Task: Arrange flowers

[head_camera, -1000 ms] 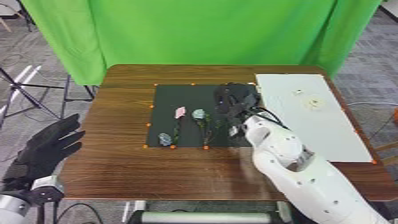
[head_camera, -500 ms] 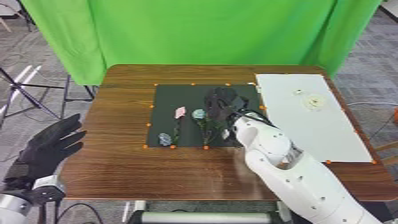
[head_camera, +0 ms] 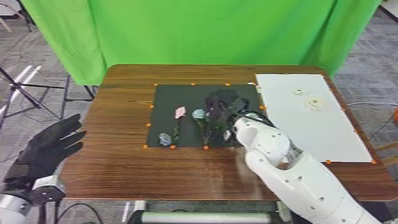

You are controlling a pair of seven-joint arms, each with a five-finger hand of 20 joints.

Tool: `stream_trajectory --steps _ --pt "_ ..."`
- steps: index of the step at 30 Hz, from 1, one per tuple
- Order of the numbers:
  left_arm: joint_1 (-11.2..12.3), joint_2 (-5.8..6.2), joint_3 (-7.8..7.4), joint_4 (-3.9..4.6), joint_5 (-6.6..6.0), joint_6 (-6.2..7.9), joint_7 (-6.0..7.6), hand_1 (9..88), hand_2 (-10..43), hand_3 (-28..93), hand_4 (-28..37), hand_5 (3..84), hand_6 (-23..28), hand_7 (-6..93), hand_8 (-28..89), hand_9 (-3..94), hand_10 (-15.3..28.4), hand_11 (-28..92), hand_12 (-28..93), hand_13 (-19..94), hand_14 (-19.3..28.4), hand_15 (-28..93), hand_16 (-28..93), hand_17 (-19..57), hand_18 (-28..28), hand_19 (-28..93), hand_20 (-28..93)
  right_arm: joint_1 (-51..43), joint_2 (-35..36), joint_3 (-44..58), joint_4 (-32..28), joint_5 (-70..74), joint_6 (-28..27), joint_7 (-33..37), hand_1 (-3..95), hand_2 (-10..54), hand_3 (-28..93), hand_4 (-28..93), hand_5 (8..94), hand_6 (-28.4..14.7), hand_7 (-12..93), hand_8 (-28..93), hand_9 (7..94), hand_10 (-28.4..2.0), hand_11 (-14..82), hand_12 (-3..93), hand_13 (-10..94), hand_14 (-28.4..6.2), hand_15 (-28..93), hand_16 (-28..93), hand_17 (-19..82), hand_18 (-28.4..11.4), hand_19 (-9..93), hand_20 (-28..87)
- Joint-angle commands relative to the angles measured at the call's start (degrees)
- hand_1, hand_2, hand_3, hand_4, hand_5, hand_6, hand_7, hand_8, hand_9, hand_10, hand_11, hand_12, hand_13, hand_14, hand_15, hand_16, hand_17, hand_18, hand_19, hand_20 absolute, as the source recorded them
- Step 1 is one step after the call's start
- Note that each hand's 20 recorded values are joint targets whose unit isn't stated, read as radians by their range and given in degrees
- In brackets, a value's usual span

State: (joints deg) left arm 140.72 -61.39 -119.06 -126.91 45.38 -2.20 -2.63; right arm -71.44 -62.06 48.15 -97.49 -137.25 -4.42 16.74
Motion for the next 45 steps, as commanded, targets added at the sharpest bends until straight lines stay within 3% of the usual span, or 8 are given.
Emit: stream_trajectory --steps 1,19,31,45 --pt "0.5 -0.28 -0.22 0.01 -0.16 -0.50 -0.66 25.1 -0.1 70 -27.3 27.2 2.4 18.9 -10 20.9 10.3 16 17 16 13.1 24 4 -10.7 17.3 37 9 -0.1 0.0 0.5 -0.2 -1.1 -0.6 1.0 44.6 -9.5 83 -28 59.5 2.0 40 -6 72.8 -7.1 15.2 42.3 72 0.9 36 44 26 -16.7 74 47" --pt "0.5 -0.42 -0.21 0.07 -0.13 -0.48 -0.67 25.3 0.1 70 -27.1 27.2 2.4 19.1 -10 21.0 10.3 16 17 16 13.2 24 4 -10.8 17.4 37 9 -0.7 1.2 1.0 -1.4 -2.6 -1.6 1.3 41.4 -9.5 84 -28 57.8 2.8 35 -7 67.5 -8.0 22.4 36.8 69 -0.1 40 40 24 -17.7 73 49" --pt "0.8 -0.31 -0.38 0.06 -0.23 -0.53 -0.74 25.2 0.2 70 -27.1 27.1 2.4 19.0 -10 20.9 10.3 16 17 16 13.2 24 4 -10.7 17.4 37 9 -1.2 2.0 1.2 -1.8 -3.7 -1.9 1.2 39.9 -9.5 85 -28 57.5 3.7 34 -10 62.2 -10.0 28.5 26.3 65 -1.1 42 37 21 -18.2 73 50" --pt "0.5 -0.13 -0.32 0.22 -0.22 -0.86 -0.98 25.2 0.3 70 -27.1 27.2 2.4 19.1 -10 21.0 10.3 16 17 16 13.2 24 4 -10.7 17.4 37 9 -2.9 2.6 2.2 -4.2 -2.5 0.0 1.8 37.2 -9.5 86 -28 56.7 4.7 32 -16 59.7 -11.0 25.1 23.7 62 -2.5 42 34 20 -18.5 72 50"
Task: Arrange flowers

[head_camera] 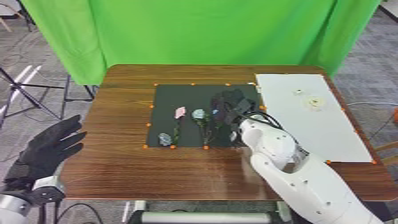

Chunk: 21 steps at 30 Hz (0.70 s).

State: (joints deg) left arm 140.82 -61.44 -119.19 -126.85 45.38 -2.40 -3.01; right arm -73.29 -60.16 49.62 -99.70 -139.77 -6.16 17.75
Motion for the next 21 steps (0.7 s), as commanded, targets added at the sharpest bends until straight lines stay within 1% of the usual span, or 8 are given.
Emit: stream_trajectory --steps 1,5,9,14,16,17,19,21 --pt "0.3 -0.05 -0.08 0.16 -0.24 -0.61 -0.48 25.2 0.3 70 -27.1 27.2 2.4 19.1 -10 21.0 10.3 16 17 16 13.2 24 4 -10.7 17.4 37 9 -1.3 1.0 1.2 -2.4 0.2 2.4 1.0 36.7 -9.5 87 -28 56.3 4.7 32 -17 59.5 -11.1 24.8 23.7 62 -2.7 42 33 20 -18.6 72 50" --pt "0.6 -0.29 -0.20 0.05 -0.19 -0.49 -0.24 25.2 0.3 70 -27.2 27.2 2.4 19.1 -10 21.0 10.3 16 17 16 13.3 24 4 -10.7 17.4 37 9 -1.6 2.7 3.5 -3.5 0.7 3.1 4.7 32.6 -9.0 89 -26 48.7 1.9 31 -17 52.5 -12.2 24.0 23.6 55 -5.5 45 26 17 -18.9 71 50" --pt "1.1 -0.57 -0.46 -0.21 -0.13 -0.21 -0.15 25.2 0.3 70 -27.1 27.1 2.4 19.0 -10 21.0 10.3 16 17 16 13.2 24 4 -10.7 17.4 37 9 -1.0 3.8 6.6 -1.9 2.9 4.2 8.8 29.0 -6.3 90 -25 36.3 -2.9 29 -14 37.3 -14.5 24.2 25.6 38 -9.3 44 21 12 -18.8 67 47" --pt "1.0 -0.93 -0.14 -0.21 -0.04 -0.22 0.11 25.2 0.3 70 -27.1 27.2 2.4 19.0 -10 21.1 10.3 16 17 16 13.3 24 4 -10.7 17.3 37 9 1.2 5.5 6.5 1.8 1.9 4.8 15.1 27.8 -2.0 90 -23 34.9 -4.1 28 -13 35.5 -15.5 23.8 25.8 36 -10.6 43 20 10 -19.1 66 46" --pt "0.8 -0.83 -0.03 -0.25 -0.02 -0.26 0.12 25.3 0.3 70 -27.1 27.2 2.5 19.0 -10 21.0 10.3 17 17 16 13.3 24 4 -10.7 17.4 37 9 1.9 5.9 7.6 2.5 2.0 -1.1 18.9 27.5 -2.1 90 -22 34.3 -4.2 26 -13 35.2 -15.6 20.9 25.3 35 -10.8 40 20 10 -19.0 65 45" --pt "0.9 -0.87 -0.05 -0.29 0.00 -0.08 0.15 25.2 0.3 70 -27.1 27.2 2.5 19.0 -10 21.0 10.3 16 17 16 13.3 24 4 -10.7 17.4 37 9 2.6 6.3 7.2 3.5 2.9 -1.3 21.0 27.4 -2.6 90 -22 33.3 -4.6 25 -12 34.3 -15.7 19.3 25.2 34 -11.2 38 20 9 -19.1 64 44" --pt "1.1 -1.02 -0.16 -0.36 -0.03 -0.08 0.33 25.2 0.3 70 -27.2 27.2 2.5 18.9 -10 21.1 10.3 16 17 16 13.3 24 4 -10.7 17.4 37 9 3.7 7.1 6.4 6.3 1.6 0.4 24.5 26.8 -5.5 88 -23 27.7 -6.8 18 -9 26.5 -17.7 11.7 26.2 26 -15.8 23 24 4 -20.6 57 36" --pt "1.0 -1.08 -0.11 -0.36 -0.03 0.05 0.37 25.2 0.3 70 -27.1 27.2 2.4 18.9 -10 21.1 10.4 16 17 16 13.3 24 4 -10.7 17.4 37 9 4.4 7.6 6.4 8.7 0.1 -0.2 27.1 26.6 -6.3 87 -23 25.8 -8.0 16 -8 23.8 -18.6 9.1 26.5 23 -17.7 18 25 3 -21.3 55 33"
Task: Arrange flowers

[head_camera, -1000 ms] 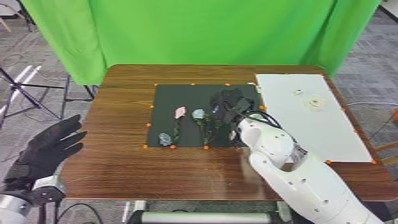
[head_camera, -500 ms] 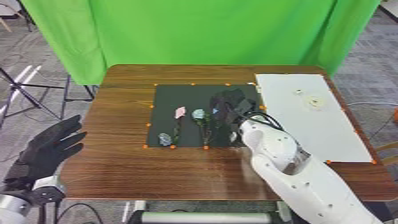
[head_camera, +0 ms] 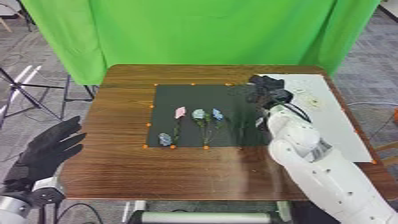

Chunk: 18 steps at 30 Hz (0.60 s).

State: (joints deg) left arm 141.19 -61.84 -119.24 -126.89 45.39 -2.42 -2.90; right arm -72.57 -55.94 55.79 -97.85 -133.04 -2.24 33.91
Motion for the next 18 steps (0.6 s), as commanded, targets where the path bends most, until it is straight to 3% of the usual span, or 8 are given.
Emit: stream_trajectory --steps 1,8,18 --pt "0.7 -0.72 -0.06 -0.28 -0.05 0.00 0.22 25.2 0.4 70 -27.2 27.1 2.4 19.0 -10 21.1 10.4 16 17 16 13.3 24 4 -10.7 17.4 37 9 4.1 3.9 -0.2 8.2 -6.5 -2.5 11.7 26.7 -6.6 87 -23 25.7 -8.3 16 -8 23.2 -18.9 8.7 26.5 22 -18.4 16 25 2 -21.6 54 32" --pt "0.8 -0.91 -0.19 -0.37 -0.01 0.19 0.41 25.2 0.4 70 -27.1 27.1 2.4 19.0 -10 21.1 10.4 16 17 16 13.4 24 4 -10.7 17.4 37 9 4.1 4.6 1.4 12.4 -5.8 -3.9 14.0 27.0 -7.3 86 -24 24.5 -9.2 15 -7 20.4 -19.8 6.8 27.1 18 -20.1 10 26 -1 -23.1 52 27" --pt "0.8 -0.85 -0.16 -0.36 -0.02 0.01 0.38 25.3 0.5 70 -27.1 27.2 2.4 19.1 -10 21.3 10.5 17 17 16 13.3 24 4 -10.7 17.4 37 9 4.0 3.9 3.3 16.6 0.3 -4.8 17.5 27.6 -9.1 86 -25 27.8 -10.7 17 -8 30.6 -20.7 10.3 21.5 34 -18.1 17 20 4 -23.8 58 25"
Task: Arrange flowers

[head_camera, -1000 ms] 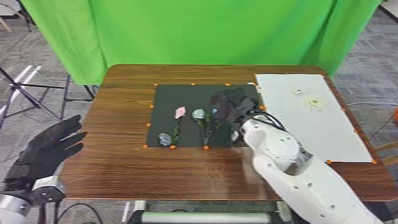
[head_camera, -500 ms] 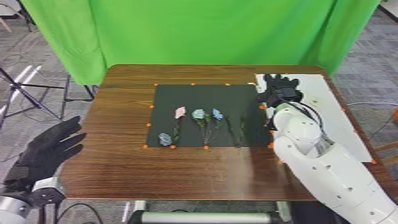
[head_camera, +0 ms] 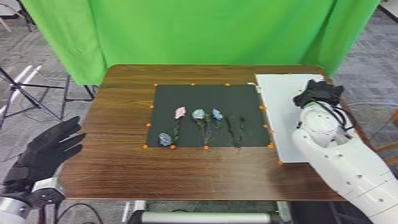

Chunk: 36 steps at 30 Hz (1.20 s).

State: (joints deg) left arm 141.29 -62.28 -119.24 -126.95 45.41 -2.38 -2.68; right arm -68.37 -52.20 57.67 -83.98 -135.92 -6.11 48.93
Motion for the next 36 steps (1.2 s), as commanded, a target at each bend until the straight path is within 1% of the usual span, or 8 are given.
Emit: stream_trajectory --steps 1,4,8,11,13,23,30,36 --pt "0.8 -0.21 -0.16 -0.29 -0.20 0.13 0.26 25.2 0.5 70 -27.0 27.2 2.4 19.1 -10 21.3 10.5 17 16 16 13.3 24 4 -10.7 17.4 37 9 -0.4 0.2 1.5 3.0 3.5 -0.1 2.3 27.7 -9.2 86 -25 28.5 -11.0 17 -8 31.6 -20.7 10.9 21.2 35 -17.9 18 19 5 -23.7 58 25" --pt "0.8 -0.20 -0.25 -0.24 -0.25 0.05 0.20 25.3 0.4 70 -27.0 27.2 2.4 19.1 -10 21.4 10.4 17 16 16 13.3 24 4 -10.7 17.4 37 9 -1.2 0.5 1.7 3.3 3.1 2.3 0.5 28.7 -9.5 87 -26 32.5 -9.7 20 -10 38.5 -18.5 15.9 19.9 45 -14.2 25 17 8 -22.6 62 27" --pt "0.6 0.07 -0.28 -0.16 -0.20 -0.10 0.14 25.3 0.4 70 -27.0 27.3 2.4 19.1 -10 21.5 10.4 17 16 16 13.4 24 4 -10.7 17.5 37 9 -3.7 1.7 1.3 2.7 -0.5 11.7 -5.7 37.2 -8.2 86 -28 49.5 -3.0 32 -16 59.9 -12.8 26.8 19.9 67 -5.7 38 21 21 -19.7 72 34" --pt "0.4 0.24 -0.28 -0.07 -0.23 -0.24 -0.14 25.4 0.4 70 -27.1 27.3 2.4 19.1 -10 21.5 10.4 17 16 16 13.4 24 4 -10.6 17.4 37 9 -6.0 2.3 1.9 -0.8 -0.8 14.1 -8.0 49.5 -9.0 81 -28 65.3 0.7 46 0 82.7 -6.6 15.1 43.3 81 -1.9 43 32 31 -18.4 78 41" --pt "0.4 0.33 -0.32 -0.04 -0.21 -0.36 -0.20 25.3 0.4 70 -27.0 27.4 2.4 19.1 -10 21.6 10.4 17 16 16 13.4 24 4 -10.6 17.4 37 9 -7.5 2.5 2.3 -3.6 -0.2 15.8 -10.3 51.1 -9.3 81 -28 69.0 1.2 47 0 86.8 -5.8 15.6 47.2 83 -2.0 47 32 33 -18.4 79 43" --pt "-0.9 1.03 0.37 0.50 -0.33 -1.18 -0.94 25.2 0.3 70 -27.1 27.4 2.4 19.2 -10 21.7 10.6 17 16 16 13.4 25 4 -10.6 17.5 37 9 -6.9 -0.6 -3.2 -13.2 -0.9 17.3 -20.2 50.7 -9.5 83 -28 71.4 0.9 47 -2 88.4 -5.8 16.3 49.2 84 -1.9 49 33 33 -18.4 79 45" --pt "-1.8 1.92 1.04 1.16 -0.38 -0.87 -1.28 25.3 0.4 70 -27.2 27.4 2.5 19.1 -10 21.7 10.5 17 16 16 13.3 24 3 -10.7 17.5 37 9 -2.7 -3.1 -9.2 -10.7 -3.7 17.0 -23.5 50.4 -9.5 83 -28 71.0 1.0 48 -2 88.2 -6.0 16.0 49.3 83 -1.3 48 34 32 -18.0 78 45" --pt "-0.7 1.22 0.62 0.51 -0.41 -0.94 -1.30 25.3 0.5 70 -27.2 27.4 2.4 19.2 -10 21.7 10.4 17 16 16 13.4 24 3 -10.7 17.5 37 9 0.1 -4.0 -12.2 -6.9 -6.4 17.8 -23.6 50.2 -9.5 83 -28 70.1 1.4 48 -3 87.0 -6.1 15.5 48.9 81 -0.9 47 37 31 -17.9 77 46"
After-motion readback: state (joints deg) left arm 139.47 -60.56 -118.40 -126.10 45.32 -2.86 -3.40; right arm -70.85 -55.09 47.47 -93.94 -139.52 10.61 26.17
